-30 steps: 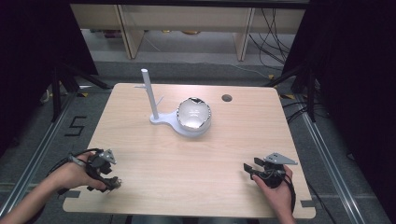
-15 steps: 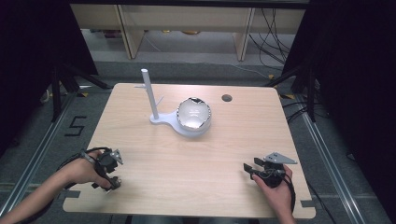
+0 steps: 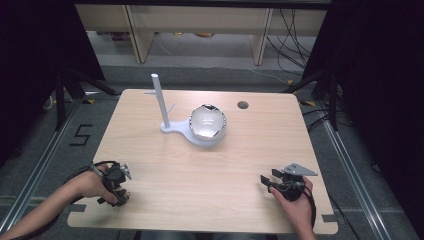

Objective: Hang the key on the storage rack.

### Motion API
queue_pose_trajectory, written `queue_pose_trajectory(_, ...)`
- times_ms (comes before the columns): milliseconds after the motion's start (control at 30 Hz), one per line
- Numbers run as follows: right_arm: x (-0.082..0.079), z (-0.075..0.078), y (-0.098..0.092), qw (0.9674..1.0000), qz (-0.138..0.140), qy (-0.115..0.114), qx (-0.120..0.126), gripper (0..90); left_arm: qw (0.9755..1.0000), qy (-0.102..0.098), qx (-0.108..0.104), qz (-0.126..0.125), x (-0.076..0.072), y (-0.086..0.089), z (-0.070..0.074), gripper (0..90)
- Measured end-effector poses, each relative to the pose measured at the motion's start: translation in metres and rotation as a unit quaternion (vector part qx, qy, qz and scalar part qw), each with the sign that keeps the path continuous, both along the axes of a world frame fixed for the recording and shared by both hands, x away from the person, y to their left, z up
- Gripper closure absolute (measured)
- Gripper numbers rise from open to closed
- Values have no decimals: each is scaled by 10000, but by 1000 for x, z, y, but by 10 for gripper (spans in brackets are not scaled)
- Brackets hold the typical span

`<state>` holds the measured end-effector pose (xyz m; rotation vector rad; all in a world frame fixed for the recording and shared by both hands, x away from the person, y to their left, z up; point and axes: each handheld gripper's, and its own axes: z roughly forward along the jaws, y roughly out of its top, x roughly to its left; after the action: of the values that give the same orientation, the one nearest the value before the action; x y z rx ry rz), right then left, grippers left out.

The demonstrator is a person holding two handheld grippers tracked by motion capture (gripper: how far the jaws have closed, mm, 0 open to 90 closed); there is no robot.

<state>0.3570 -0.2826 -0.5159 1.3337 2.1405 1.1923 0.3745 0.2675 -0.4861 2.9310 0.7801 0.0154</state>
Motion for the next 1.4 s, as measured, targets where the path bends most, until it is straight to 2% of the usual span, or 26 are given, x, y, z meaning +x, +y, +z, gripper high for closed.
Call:
queue_pose_trajectory(100,1,-1,1,10000,-34,-18,38,433,10000,-50,37,27,-2,0,-1,331)
queue_pose_trajectory(133,0,0,0,10000,38,14,90,433,9999,-72,52,60,-4,0,-1,332)
queue_pose_trajectory(167,1,0,0,10000,34,-51,57,433,9999,-63,62,109,-5,-1,0,337)
queue_pose_trajectory(267,0,0,0,10000,42,-36,-5,434,9998,-40,132,155,-9,-2,1,402)
queue_pose_trajectory(400,0,0,1,10000,41,-28,33,434,9994,7,180,282,-13,-5,3,503)
queue_pose_trajectory(433,0,0,1,10000,47,33,49,434,9994,3,189,279,-14,-5,3,562)
queue_pose_trajectory(533,0,0,1,10000,75,35,36,435,9992,20,210,345,-17,-7,4,652)
queue_pose_trajectory(567,0,0,1,9999,74,85,32,435,9991,38,222,350,-17,-7,4,682)
queue_pose_trajectory(600,-3,2,4,9996,-85,253,115,435,9991,42,245,346,-18,-7,4,702)
queue_pose_trajectory(700,-2,1,2,9998,-18,174,67,435,9990,17,233,384,-19,-9,4,771)
queue_pose_trajectory(967,0,0,0,10000,50,50,-32,435,9991,100,223,356,-18,-7,4,790)
queue_pose_trajectory(1067,1,-1,1,10000,73,30,25,434,9991,121,173,371,-18,-7,5,732)
queue_pose_trajectory(1100,1,0,1,9999,76,77,-1,434,9992,54,84,387,-18,-6,7,718)
queue_pose_trajectory(1167,1,-1,1,9999,96,111,48,434,9992,63,142,355,-17,-5,9,720)
queue_pose_trajectory(1200,2,-1,2,9999,99,97,33,434,9993,67,145,351,-18,-5,9,724)
queue_pose_trajectory(1233,0,0,2,9998,-2,200,-5,434,9993,77,150,348,-18,-5,8,736)
queue_pose_trajectory(1267,1,0,1,9999,61,103,-67,434,9992,121,195,316,-18,-5,8,757)
queue_pose_trajectory(1400,1,0,1,9999,103,110,-13,433,9993,104,245,244,-20,-6,4,813)
